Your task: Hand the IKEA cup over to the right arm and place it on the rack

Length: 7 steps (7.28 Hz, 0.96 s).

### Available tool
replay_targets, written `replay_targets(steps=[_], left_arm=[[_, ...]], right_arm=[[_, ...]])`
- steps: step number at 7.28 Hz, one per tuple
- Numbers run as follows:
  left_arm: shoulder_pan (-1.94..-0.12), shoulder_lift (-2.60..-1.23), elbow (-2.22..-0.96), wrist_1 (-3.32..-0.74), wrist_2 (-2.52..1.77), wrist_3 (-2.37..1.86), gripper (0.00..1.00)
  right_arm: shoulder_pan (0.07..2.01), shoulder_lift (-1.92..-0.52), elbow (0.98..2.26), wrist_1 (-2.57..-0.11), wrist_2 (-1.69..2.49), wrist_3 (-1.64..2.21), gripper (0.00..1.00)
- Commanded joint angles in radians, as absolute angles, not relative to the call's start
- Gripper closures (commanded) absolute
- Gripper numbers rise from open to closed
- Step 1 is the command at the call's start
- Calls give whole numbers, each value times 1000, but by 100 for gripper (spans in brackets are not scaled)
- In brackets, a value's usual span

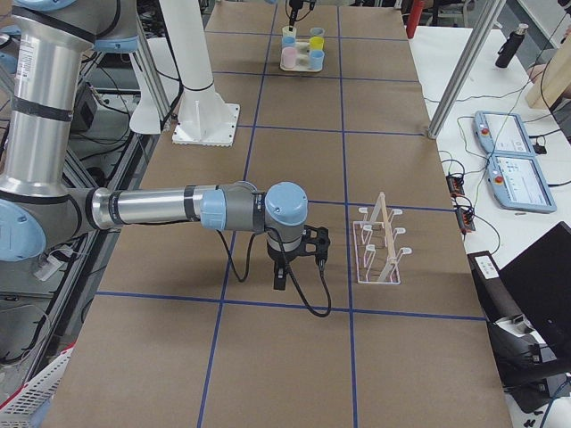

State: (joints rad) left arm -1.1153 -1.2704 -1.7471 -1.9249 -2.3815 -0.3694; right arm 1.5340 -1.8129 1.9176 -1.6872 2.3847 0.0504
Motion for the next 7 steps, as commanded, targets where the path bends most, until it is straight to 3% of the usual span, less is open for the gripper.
replay_targets(steps=[1, 4, 7], left_arm=[[-1137, -1255, -1781, -1928, -2428, -348, 100], [-1366, -1246, -1840, -1908, -2428, -268, 100], [-1379, -1389, -2018, -1700, -2428, -465, 100]], right_arm=[[1534, -1813, 1914, -1686, 2385, 49, 1], [1532, -1807, 1918, -1619, 2385, 52, 1], [1447, -1798, 1911, -1432, 2440, 195, 1]])
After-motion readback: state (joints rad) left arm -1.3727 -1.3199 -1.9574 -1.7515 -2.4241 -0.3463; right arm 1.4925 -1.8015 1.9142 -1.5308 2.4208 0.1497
